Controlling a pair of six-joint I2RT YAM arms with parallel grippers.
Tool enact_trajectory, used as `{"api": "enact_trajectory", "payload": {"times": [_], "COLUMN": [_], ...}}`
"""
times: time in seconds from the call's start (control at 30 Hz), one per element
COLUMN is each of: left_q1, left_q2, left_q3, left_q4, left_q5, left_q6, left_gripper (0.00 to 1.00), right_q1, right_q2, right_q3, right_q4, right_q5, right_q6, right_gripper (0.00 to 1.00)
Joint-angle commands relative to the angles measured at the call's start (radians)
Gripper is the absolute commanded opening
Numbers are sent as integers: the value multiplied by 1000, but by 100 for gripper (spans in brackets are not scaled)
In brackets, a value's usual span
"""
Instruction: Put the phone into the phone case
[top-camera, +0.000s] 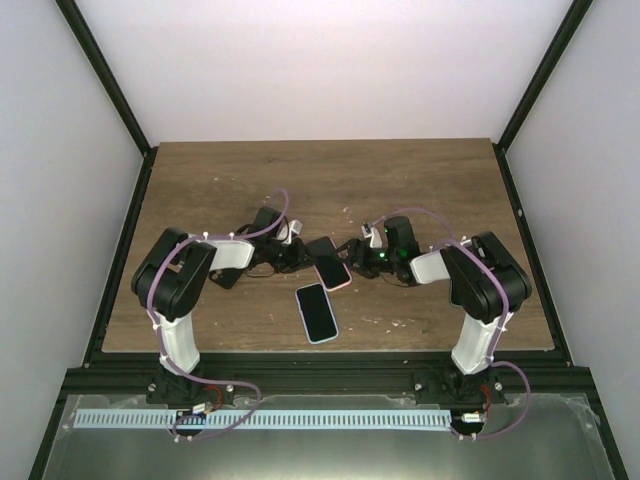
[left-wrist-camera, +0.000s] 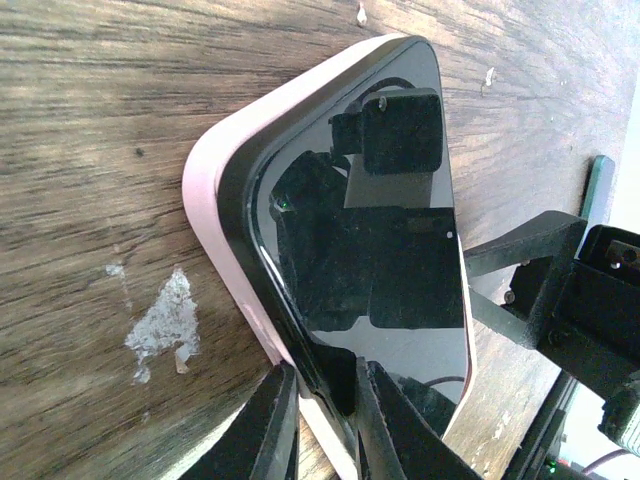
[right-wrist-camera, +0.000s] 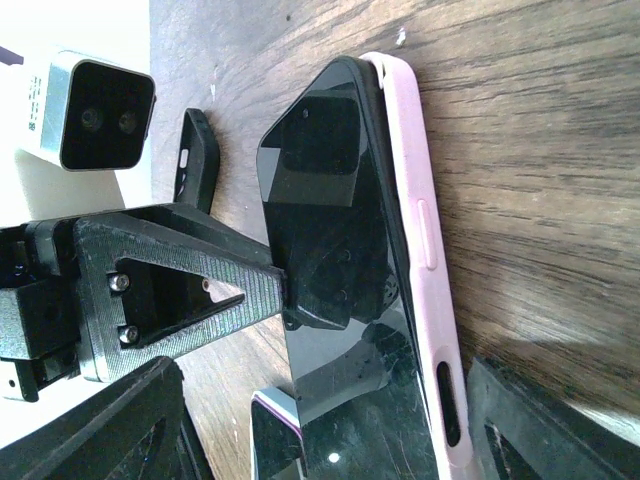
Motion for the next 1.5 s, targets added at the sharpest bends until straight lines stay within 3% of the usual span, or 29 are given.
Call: {"api": "enact_trajectory", "payload": {"times": [0.0,0.13,0.2,0.5,0.57,0.73,0.9,1.27,1.47], "left_q1": [-13,-13,-12,10,10,15,34,44,44], "left_q2": [3,-10,-16,-6,10,15,7,-30,-47], "left_q3": [-24,-30,-34,-38,-31,-35,-54,-65,-74], "left_q4": [2,-11,-23,20,26,24,22,55,67], "left_q5": [7,13,13,16,19,26,30,66,84], "left_q6": [15,22,21,-7,-8,1,12,-6,-17], "left_gripper": [16,18,25,31,30,20,16,15,18], "right_q1": [37,37,37,39,42,45,45,45,41], "right_q2": [19,37,29,44,73,105,79,104,85], "right_q3": [35,35,43,200,206,145,168,178,169], "right_q4": [63,72,41,-358,-347,-115,-114,-108,-96], "right_q5": [-177,-195,-163,133,109,-80,-103,-120,-117], "right_q6": [-11,-14,-26,-232,-234,-121,-125,-119,-127], "right_gripper": [78,77,76,73,72,68,64,36,16]}}
